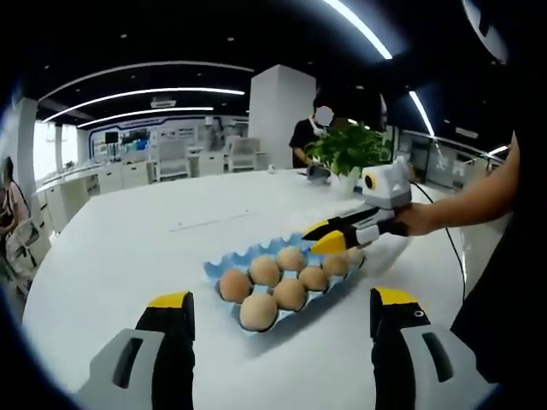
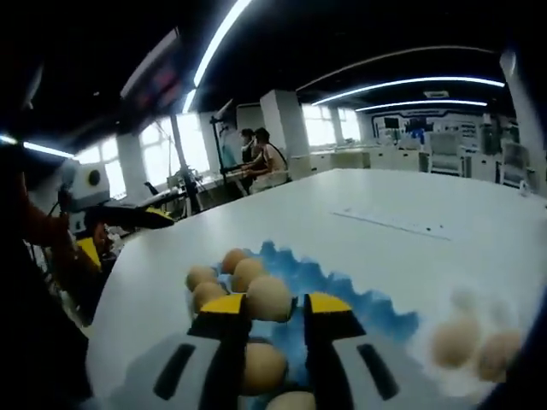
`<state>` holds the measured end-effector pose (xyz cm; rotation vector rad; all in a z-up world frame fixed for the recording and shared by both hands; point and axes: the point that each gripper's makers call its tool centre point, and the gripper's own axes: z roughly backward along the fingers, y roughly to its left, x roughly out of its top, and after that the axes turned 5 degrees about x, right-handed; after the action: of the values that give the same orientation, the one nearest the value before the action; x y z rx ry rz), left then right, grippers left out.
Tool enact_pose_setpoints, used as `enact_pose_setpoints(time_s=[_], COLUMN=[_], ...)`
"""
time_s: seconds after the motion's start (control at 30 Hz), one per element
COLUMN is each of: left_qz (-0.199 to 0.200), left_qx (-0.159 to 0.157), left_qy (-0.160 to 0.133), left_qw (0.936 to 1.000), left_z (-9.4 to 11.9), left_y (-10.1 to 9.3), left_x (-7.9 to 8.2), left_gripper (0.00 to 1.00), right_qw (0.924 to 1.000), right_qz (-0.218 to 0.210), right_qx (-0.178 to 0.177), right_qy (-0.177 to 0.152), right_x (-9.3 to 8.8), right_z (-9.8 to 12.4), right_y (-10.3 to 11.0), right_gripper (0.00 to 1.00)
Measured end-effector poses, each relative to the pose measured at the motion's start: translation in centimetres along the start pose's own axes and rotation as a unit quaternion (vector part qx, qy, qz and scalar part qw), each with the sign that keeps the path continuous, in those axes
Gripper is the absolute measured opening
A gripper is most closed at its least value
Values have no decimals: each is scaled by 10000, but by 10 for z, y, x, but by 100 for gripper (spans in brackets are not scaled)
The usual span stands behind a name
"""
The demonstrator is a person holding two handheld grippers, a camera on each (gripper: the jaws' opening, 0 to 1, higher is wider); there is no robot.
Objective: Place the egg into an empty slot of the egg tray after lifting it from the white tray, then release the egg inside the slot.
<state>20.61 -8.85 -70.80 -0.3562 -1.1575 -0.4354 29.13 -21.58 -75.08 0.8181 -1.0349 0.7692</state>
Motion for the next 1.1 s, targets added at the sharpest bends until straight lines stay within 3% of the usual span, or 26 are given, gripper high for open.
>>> enact_pose_setpoints(time_s=[0.13, 0.43, 0.73, 0.8, 0.9, 0.93, 1.1], left_qz=[-4, -16, 0, -5, 12, -1, -4], left_qx=[-4, -42, -70, -42, -31, -28, -81], left_qy=[5, 4, 9, 7, 3, -5, 39], left_qw=[10000, 10000, 10000, 10000, 10000, 10000, 10000], left_z=[-1, -3, -5, -5, -4, -4, -4], left_y=[0, -2, -4, -2, -1, -1, -3], left_x=[0, 1, 1, 1, 1, 1, -1], left_gripper=[85, 85, 85, 85, 85, 85, 84], right_qw=[9985, 9936, 9783, 9711, 9523, 9413, 9097], right_qz=[-241, -402, -509, -443, -380, -320, -304], right_qx=[-383, -973, -1937, -2282, -2949, -3285, -4081], right_qy=[-305, -401, -533, -535, -682, -706, -702], right_x=[3, -6, -15, -16, -13, -13, -18], right_z=[21, 55, 99, 113, 142, 158, 205], right_y=[-9, -28, -62, -73, -95, -105, -132], right_gripper=[26, 26, 26, 26, 26, 26, 27])
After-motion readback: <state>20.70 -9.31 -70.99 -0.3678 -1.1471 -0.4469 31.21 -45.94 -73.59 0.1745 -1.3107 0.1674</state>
